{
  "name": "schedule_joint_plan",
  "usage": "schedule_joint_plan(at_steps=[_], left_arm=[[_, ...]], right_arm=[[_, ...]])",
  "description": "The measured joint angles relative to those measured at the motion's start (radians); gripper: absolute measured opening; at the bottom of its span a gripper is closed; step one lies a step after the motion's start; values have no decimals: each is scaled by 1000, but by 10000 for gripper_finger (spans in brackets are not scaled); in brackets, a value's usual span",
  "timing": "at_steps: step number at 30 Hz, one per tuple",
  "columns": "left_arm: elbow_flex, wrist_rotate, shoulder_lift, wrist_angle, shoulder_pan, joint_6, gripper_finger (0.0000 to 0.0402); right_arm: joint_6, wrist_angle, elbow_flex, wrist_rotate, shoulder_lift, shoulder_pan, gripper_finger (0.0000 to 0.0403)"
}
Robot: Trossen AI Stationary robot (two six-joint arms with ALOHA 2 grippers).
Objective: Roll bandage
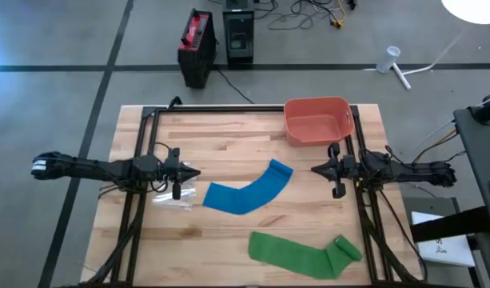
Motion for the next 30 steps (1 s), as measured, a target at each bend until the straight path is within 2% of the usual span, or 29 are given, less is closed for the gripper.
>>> schedule_joint_plan(at_steps=[6,8,14,18,22,26,30], left_arm=[[0,-6,0,6,0,23,1],[0,-5,9,53,0,-39,3],[0,1,61,370,-1,-303,7],[1,-54,112,585,-2,-256,1],[5,-111,206,715,-2,-178,7],[35,-174,334,734,-1,-182,10],[89,-188,497,732,-1,-175,11]], right_arm=[[0,0,0,0,0,0,0],[0,0,0,0,0,0,0],[0,0,0,0,0,0,0],[0,0,0,0,0,0,0],[0,0,0,0,0,0,0],[0,0,0,0,0,0,0],[0,0,0,0,0,0,0]])
